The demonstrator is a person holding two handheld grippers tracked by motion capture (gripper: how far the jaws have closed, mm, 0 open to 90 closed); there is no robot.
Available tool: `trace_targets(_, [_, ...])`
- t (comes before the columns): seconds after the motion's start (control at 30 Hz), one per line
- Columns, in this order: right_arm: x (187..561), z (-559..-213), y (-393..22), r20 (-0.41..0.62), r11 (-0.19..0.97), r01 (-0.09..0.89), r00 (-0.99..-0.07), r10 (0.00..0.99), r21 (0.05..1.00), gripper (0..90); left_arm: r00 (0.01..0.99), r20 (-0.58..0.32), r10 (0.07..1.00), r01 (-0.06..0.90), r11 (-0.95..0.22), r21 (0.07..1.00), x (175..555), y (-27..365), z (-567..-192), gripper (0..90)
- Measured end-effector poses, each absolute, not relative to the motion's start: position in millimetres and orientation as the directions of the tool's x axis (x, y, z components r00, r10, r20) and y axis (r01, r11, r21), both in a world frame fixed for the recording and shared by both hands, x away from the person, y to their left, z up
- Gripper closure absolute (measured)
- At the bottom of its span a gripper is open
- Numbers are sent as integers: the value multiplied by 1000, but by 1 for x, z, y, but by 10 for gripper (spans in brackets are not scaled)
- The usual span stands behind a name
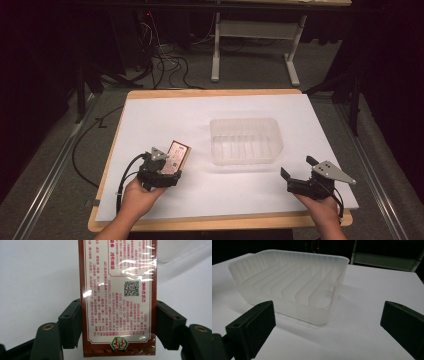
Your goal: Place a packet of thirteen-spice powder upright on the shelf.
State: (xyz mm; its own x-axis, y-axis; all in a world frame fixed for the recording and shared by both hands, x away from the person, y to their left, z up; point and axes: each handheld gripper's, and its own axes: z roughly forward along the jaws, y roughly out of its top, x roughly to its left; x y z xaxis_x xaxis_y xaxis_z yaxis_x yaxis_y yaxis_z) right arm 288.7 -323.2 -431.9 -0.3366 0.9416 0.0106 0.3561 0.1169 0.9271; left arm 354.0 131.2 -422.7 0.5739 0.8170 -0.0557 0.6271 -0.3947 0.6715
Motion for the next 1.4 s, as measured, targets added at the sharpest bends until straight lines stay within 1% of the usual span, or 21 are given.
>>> trace_targets(0.1, [289,-433,-322,-2,135,355,-350,937,925,1,566,-58,823,599,-361,715,350,128,-424,325])
trace_targets(0.13, [289,-433,-322,-2,135,355,-350,937,925,1,566,-58,823,599,-361,715,350,128,-424,326])
trace_targets(0.2, [290,-433,-322,2,129,354,-346,938,926,2,570,-57,820,569,-343,748,346,124,-424,326])
trace_targets(0.23, [290,-433,-322,2,129,354,-346,938,926,2,570,-57,820,569,-343,748,346,124,-424,326])
trace_targets(0.3, [289,-433,-322,4,126,352,-346,938,927,4,561,-62,826,538,-306,786,343,121,-423,325])
trace_targets(0.37, [289,-433,-321,-9,140,342,-356,934,929,12,559,-66,826,528,-294,797,342,121,-423,326])
trace_targets(0.4, [289,-434,-321,-9,141,343,-360,933,929,18,561,-112,820,536,-258,804,343,119,-424,326])
trace_targets(0.43, [289,-434,-321,-2,135,347,-358,934,928,18,561,-126,818,534,-241,811,343,117,-423,325])
trace_targets(0.47, [289,-434,-321,10,123,350,-354,935,929,18,561,-126,818,534,-241,811,343,117,-423,326])
trace_targets(0.5, [289,-434,-321,14,118,349,-355,935,930,18,563,-144,814,520,-212,828,343,113,-418,326])
trace_targets(0.6, [288,-433,-320,6,127,345,-359,933,930,21,563,-144,814,486,-185,854,345,109,-413,325])
trace_targets(0.67, [288,-432,-320,0,132,340,-361,932,931,21,565,-163,809,487,-168,857,348,106,-413,325])
trace_targets(0.8, [287,-428,-317,-7,140,333,-370,929,932,26,578,-172,798,482,-164,861,345,98,-415,325])
trace_targets(0.9, [288,-426,-314,-11,146,334,-374,927,931,27,591,-164,790,466,-169,868,342,95,-417,325])
trace_targets(0.93, [290,-424,-309,-22,159,334,-379,925,929,28,601,-143,786,450,-185,874,340,92,-419,325])
trace_targets(1.03, [292,-420,-303,-8,151,336,-390,921,930,28,606,-139,783,446,-190,875,338,89,-420,325])
trace_targets(1.1, [292,-417,-299,-1,147,331,-402,915,932,28,615,-153,774,446,-181,877,335,87,-420,325])
trace_targets(1.17, [292,-416,-296,-2,149,328,-411,912,933,28,631,-137,763,425,-193,884,331,85,-419,325])
trace_targets(1.23, [297,-410,-287,-8,161,321,-432,902,933,39,645,-100,758,385,-209,899,327,84,-416,324])
trace_targets(1.3, [299,-406,-279,-19,170,306,-440,898,937,64,638,-119,761,383,-180,906,325,86,-414,324])
trace_targets(1.4, [303,-402,-272,-18,172,305,-450,893,936,67,637,-126,761,380,-167,910,324,88,-413,324])
